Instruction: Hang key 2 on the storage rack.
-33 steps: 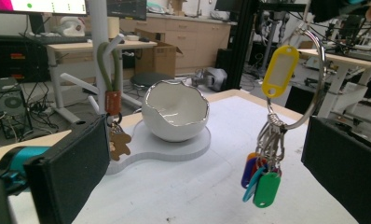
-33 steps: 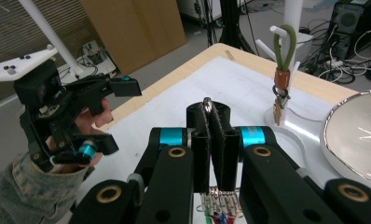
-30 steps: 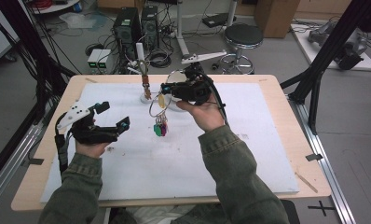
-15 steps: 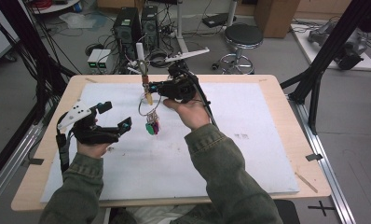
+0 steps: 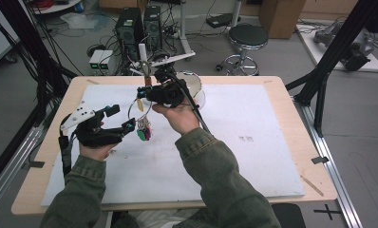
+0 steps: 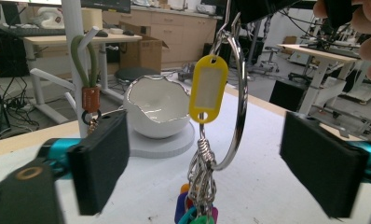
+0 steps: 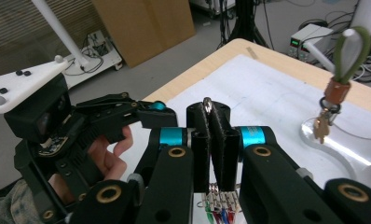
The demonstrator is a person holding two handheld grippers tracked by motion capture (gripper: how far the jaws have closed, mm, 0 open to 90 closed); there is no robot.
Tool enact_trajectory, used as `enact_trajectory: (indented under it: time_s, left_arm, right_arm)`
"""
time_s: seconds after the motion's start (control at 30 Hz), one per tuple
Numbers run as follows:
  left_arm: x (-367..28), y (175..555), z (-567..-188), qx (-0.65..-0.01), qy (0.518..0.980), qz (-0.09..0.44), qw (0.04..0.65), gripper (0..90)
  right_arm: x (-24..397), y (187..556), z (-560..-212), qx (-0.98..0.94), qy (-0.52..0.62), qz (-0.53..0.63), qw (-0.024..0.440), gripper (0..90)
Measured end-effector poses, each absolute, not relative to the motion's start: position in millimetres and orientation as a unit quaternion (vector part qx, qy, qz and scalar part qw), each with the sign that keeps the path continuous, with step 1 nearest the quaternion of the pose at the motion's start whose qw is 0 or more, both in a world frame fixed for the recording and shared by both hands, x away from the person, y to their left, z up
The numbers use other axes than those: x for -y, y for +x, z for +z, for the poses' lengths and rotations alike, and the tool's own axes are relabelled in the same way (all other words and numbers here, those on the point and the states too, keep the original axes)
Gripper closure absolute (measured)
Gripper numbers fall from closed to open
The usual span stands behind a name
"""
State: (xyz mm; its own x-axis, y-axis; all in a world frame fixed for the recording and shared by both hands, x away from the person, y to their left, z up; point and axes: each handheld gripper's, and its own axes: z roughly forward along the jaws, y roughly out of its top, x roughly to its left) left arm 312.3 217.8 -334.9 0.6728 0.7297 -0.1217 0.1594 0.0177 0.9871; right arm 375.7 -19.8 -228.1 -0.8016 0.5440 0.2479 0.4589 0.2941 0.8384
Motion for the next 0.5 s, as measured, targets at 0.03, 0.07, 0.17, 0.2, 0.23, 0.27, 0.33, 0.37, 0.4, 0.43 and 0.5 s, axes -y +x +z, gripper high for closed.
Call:
enact_trajectory:
  time_s: [0.03, 0.07, 0.17, 0.2, 0.23, 0.27, 0.33, 0.37, 0.4, 0.43, 0.5]
  left_arm:
    - [-218, 312, -335, -0.335, 0.664, 0.227, 0.629, 22.4]
    - [-218, 312, -335, -0.334, 0.665, 0.228, 0.628, 25.4]
    - [-218, 311, -335, -0.331, 0.664, 0.227, 0.631, 35.7]
    - [-218, 311, -335, -0.328, 0.664, 0.226, 0.633, 38.9]
    - [-218, 311, -335, -0.328, 0.663, 0.225, 0.634, 43.3]
    - [-218, 310, -335, -0.325, 0.665, 0.224, 0.635, 46.7]
    - [-218, 310, -335, -0.319, 0.666, 0.222, 0.637, 54.4]
    - [-218, 310, -335, -0.317, 0.668, 0.223, 0.636, 58.8]
    - [-218, 310, -335, -0.315, 0.669, 0.223, 0.635, 62.5]
    - [-218, 310, -335, -0.312, 0.671, 0.222, 0.635, 67.5]
    - [-218, 307, -335, -0.302, 0.67, 0.24, 0.634, 81.2]
  right_arm:
    - [17, 375, -229, -0.804, 0.312, 0.505, 0.041, 87.6]
    - [16, 375, -229, -0.804, 0.31, 0.505, 0.041, 87.6]
    - [11, 374, -231, -0.806, 0.311, 0.503, 0.038, 87.6]
    - [10, 374, -231, -0.806, 0.311, 0.502, 0.037, 87.6]
    - [9, 374, -232, -0.806, 0.311, 0.502, 0.038, 87.6]
    - [8, 374, -232, -0.806, 0.312, 0.502, 0.036, 87.6]
    - [7, 375, -233, -0.806, 0.311, 0.503, 0.035, 87.6]
    - [6, 375, -233, -0.806, 0.312, 0.502, 0.033, 87.6]
    - [5, 375, -234, -0.806, 0.312, 0.502, 0.033, 87.6]
    - [4, 375, -234, -0.806, 0.311, 0.502, 0.032, 87.6]
    - [3, 375, -235, -0.807, 0.311, 0.502, 0.029, 87.6]
